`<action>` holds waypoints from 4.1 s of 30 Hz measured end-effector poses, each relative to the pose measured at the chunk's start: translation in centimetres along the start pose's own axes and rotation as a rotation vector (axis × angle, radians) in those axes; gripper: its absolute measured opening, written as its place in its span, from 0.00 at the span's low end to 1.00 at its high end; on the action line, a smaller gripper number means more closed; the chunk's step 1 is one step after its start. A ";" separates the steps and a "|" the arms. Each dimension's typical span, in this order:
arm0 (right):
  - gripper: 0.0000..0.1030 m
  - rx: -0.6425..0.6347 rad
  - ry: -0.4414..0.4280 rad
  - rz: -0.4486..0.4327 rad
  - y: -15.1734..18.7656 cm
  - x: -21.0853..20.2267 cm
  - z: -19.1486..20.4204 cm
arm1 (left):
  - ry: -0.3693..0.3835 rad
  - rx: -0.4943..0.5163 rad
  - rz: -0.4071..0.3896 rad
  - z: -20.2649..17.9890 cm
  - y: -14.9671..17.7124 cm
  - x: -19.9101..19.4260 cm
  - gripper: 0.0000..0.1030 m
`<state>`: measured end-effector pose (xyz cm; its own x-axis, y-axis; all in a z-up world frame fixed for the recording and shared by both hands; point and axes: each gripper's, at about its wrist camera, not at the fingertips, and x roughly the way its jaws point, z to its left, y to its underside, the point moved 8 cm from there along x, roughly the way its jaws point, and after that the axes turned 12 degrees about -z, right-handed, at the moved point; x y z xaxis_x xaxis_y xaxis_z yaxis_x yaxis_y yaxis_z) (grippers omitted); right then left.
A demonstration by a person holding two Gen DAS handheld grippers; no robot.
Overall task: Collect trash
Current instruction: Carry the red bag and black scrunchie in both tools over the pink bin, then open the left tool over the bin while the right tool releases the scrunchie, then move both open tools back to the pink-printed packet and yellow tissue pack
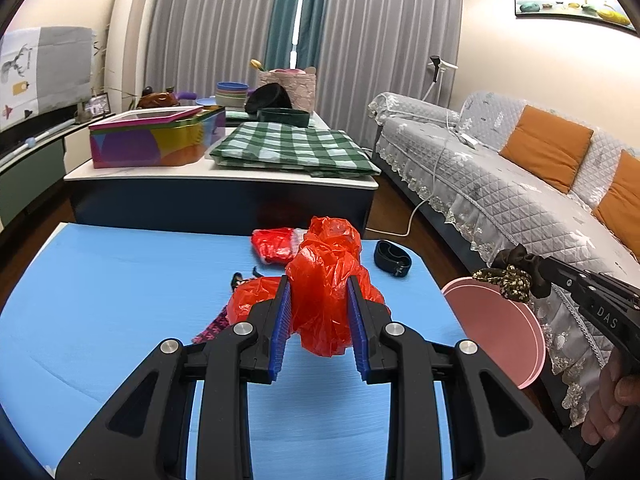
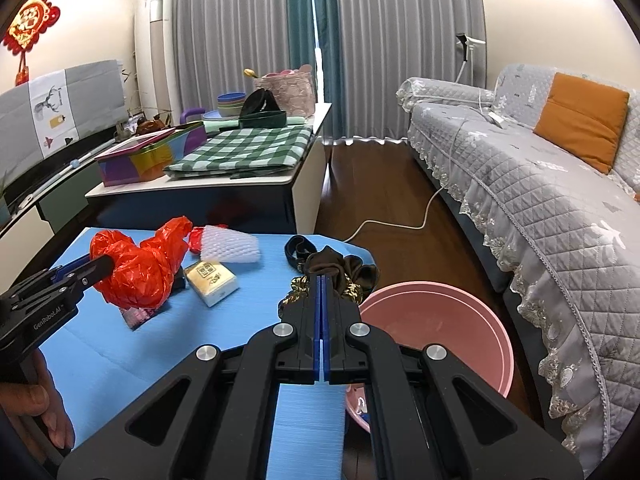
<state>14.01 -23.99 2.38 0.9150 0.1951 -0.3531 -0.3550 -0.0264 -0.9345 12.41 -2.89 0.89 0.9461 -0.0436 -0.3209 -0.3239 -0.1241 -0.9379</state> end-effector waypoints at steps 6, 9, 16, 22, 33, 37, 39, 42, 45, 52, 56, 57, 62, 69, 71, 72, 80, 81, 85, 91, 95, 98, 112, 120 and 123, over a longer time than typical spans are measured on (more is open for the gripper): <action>0.01 0.012 0.017 -0.001 0.0 -0.2 -1.3 | 0.022 0.010 0.000 -1.5 0.1 0.3 0.26; 0.01 0.018 0.030 -0.004 0.0 -0.4 -2.1 | 0.034 0.015 0.002 -2.2 0.2 0.4 0.26; 0.01 0.021 0.071 -0.004 0.0 -0.8 -4.2 | 0.065 0.030 0.004 -4.3 0.4 0.8 0.26; 0.01 0.026 0.106 -0.008 -0.3 -1.1 -6.2 | 0.112 0.043 0.011 -6.6 0.5 1.1 0.26; 0.01 0.065 0.172 -0.014 -1.1 -1.3 -10.1 | 0.190 0.073 0.028 -11.6 0.7 1.8 0.26; 0.01 0.070 0.193 -0.012 -1.3 -1.2 -11.1 | 0.221 0.088 0.034 -14.0 0.9 2.3 0.26; 0.01 0.064 0.204 -0.012 -1.3 -1.1 -11.5 | 0.233 0.094 0.038 -14.9 1.0 2.6 0.26; 0.01 0.055 0.215 -0.015 -1.5 -0.9 -11.9 | 0.254 0.101 0.050 -16.6 1.4 3.2 0.26; 0.01 0.053 0.221 -0.016 -1.6 -0.8 -12.2 | 0.271 0.112 0.063 -18.0 1.8 3.8 0.26; 0.01 0.076 0.235 0.004 -1.2 0.0 -13.4 | 0.299 0.125 0.094 -20.6 2.9 5.4 0.26; 0.01 0.082 0.240 0.017 -0.8 0.5 -13.9 | 0.312 0.127 0.108 -21.5 3.4 6.1 0.27; 0.01 0.084 0.241 0.020 -0.7 0.6 -14.0 | 0.317 0.124 0.115 -21.8 3.6 6.3 0.28; 0.15 0.111 0.255 0.035 -0.3 1.0 -14.7 | 0.318 0.092 0.139 -21.7 4.1 6.9 0.43; 0.33 0.127 0.271 0.034 -0.3 0.9 -14.9 | 0.290 0.066 0.153 -19.9 4.6 6.7 0.43; 0.34 0.134 0.271 0.033 -0.4 0.9 -14.9 | 0.279 0.055 0.151 -19.1 4.4 6.4 0.43; 0.34 0.137 0.271 0.033 -0.4 0.9 -14.8 | 0.275 0.051 0.148 -18.7 4.2 6.2 0.43; 0.34 0.125 0.245 0.028 -0.6 1.0 -12.5 | 0.235 0.018 0.107 -14.7 2.5 4.0 0.43; 0.34 0.122 0.240 0.025 -0.7 1.1 -12.1 | 0.226 0.013 0.101 -13.8 2.3 3.7 0.43; 0.34 0.122 0.209 0.020 -0.9 1.3 -9.9 | 0.185 -0.019 0.087 -10.6 2.0 2.7 0.43; 0.34 0.095 0.134 0.011 -1.1 2.3 -5.1 | 0.099 -0.070 0.074 -4.8 2.7 2.0 0.42; 0.34 0.061 0.077 0.016 -0.8 3.4 -1.6 | 0.024 -0.113 0.080 -0.5 3.6 1.8 0.42; 0.34 0.044 0.032 0.030 -0.4 4.6 1.1 | -0.011 -0.137 0.081 1.9 4.0 1.7 0.40; 0.49 -0.026 -0.125 0.109 2.2 11.1 10.4 | -0.151 -0.255 0.149 10.6 7.2 3.6 0.40; 0.71 -0.057 -0.199 0.170 4.2 14.4 12.4 | -0.150 -0.309 0.204 11.4 8.3 5.7 0.40; 0.77 -0.068 -0.217 0.198 5.2 15.6 12.9 | -0.150 -0.329 0.231 11.4 8.9 6.3 0.40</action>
<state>23.96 -8.42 -7.37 0.7644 0.3844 -0.5177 -0.5020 -0.1490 -0.8519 15.52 7.06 -10.96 0.8307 0.0344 -0.5556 -0.4869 -0.4389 -0.7552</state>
